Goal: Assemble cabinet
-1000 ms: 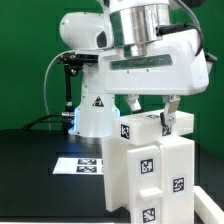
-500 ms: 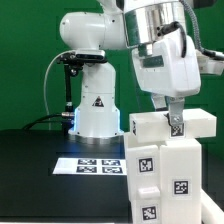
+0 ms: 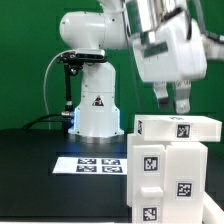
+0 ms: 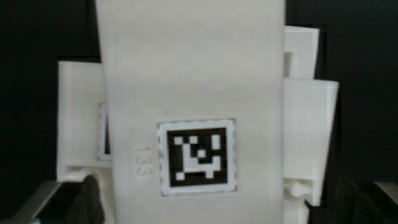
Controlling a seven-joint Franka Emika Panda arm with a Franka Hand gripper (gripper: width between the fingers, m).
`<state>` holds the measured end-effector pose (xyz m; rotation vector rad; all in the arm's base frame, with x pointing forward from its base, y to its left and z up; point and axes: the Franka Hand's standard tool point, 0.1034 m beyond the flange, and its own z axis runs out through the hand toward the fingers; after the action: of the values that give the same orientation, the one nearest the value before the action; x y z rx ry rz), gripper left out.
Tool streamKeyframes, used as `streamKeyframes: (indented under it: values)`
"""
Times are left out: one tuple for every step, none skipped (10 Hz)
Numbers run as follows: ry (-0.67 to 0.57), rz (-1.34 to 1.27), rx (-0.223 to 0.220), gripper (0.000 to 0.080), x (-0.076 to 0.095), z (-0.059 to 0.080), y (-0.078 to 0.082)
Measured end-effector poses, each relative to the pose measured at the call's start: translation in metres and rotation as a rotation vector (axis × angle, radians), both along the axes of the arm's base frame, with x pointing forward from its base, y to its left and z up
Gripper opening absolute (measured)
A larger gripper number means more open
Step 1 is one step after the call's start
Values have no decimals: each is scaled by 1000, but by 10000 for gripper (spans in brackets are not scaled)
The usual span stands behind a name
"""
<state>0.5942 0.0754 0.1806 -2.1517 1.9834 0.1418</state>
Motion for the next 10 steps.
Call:
streamKeyframes:
  values:
    - [10,0,-3,649,-2,-7,0]
    - [9,17,-5,649,-2,-9,0]
    - [-14,118,-13,649,-2,-9,-1]
    - [-37,234,-21,649,-2,-9,0]
    - [-15,368,-35,649,-6,-7,2]
    - [-19,530,-53,649,-2,1,5]
    - [-34,639,-54,649,2,8,10]
    - [-42,704,-51,649,4,12,13]
    - [-58,779,-52,649,4,10,12]
    - [-68,825,-53,649,4,10,12]
